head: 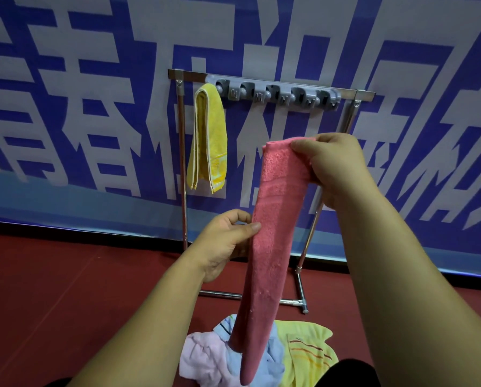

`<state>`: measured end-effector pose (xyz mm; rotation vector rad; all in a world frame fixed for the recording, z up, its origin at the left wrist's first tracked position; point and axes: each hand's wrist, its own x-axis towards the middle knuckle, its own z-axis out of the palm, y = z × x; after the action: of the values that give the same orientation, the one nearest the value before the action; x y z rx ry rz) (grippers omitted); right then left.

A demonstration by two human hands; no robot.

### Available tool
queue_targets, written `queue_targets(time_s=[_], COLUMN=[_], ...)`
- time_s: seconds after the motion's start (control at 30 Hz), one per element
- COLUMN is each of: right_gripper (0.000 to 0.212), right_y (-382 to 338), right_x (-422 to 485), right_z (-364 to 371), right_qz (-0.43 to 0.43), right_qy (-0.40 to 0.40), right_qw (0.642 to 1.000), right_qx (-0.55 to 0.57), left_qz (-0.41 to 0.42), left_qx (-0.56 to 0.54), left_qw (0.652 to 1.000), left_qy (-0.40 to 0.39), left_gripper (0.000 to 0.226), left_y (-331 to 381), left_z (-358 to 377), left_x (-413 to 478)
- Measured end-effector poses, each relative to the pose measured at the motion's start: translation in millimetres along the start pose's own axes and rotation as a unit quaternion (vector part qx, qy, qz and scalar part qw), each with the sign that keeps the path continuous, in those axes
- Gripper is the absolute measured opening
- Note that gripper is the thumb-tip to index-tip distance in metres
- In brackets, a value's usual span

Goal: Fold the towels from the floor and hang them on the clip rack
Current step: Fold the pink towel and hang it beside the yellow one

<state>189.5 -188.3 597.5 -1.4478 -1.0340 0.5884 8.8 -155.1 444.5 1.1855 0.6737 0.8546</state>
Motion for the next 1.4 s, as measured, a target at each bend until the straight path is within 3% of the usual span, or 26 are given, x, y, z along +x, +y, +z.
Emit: queue_targets(time_s=[0.2, 0.53, 0.73, 0.93, 1.1, 1.27, 1.4], right_gripper=[0.009, 0.010, 0.062, 0.053, 0.019, 0.023, 0.017], right_y=[-9.3, -2.6, 111.2, 223.3, 248.5, 243.8, 221.2], right_x=[10.0, 54.1, 58.6, -29.1, -53.1, -52.3, -38.9], right_z=[8.2, 6.8, 15.2, 35.9, 44.1, 43.8, 46.4], right_qz=[0.002, -0.002, 0.188, 0.329, 0.304, 0.285, 0.243], right_qy=[0.005, 0.018, -0.118, -0.245, -0.222, -0.270, -0.240], right_qw=[1.000, 1.000, 0.972, 0.912, 0.921, 0.913, 0.917], right_qx=[0.012, 0.014, -0.072, -0.007, 0.099, 0.116, 0.206], left_qz=[0.001, 0.002, -0.123, -0.228, -0.193, -0.119, -0.098], left_qx=[0.010, 0.029, -0.060, -0.131, -0.147, -0.166, -0.137], left_qw=[1.000, 0.997, 0.983, 0.949, 0.953, 0.966, 0.976], left_qy=[0.019, 0.068, 0.123, 0.174, 0.180, 0.158, 0.139], left_gripper=[0.030, 0.007, 0.002, 0.033, 0.035, 0.037, 0.041], left_y=[-12.1, -16.3, -23.7, -74.5, -86.1, -64.4, -46.4], left_z=[5.0, 4.5, -0.7, -16.6, -28.9, -30.1, -30.1], left_x=[4.9, 24.5, 49.7, 46.5, 28.3, 24.7, 25.3])
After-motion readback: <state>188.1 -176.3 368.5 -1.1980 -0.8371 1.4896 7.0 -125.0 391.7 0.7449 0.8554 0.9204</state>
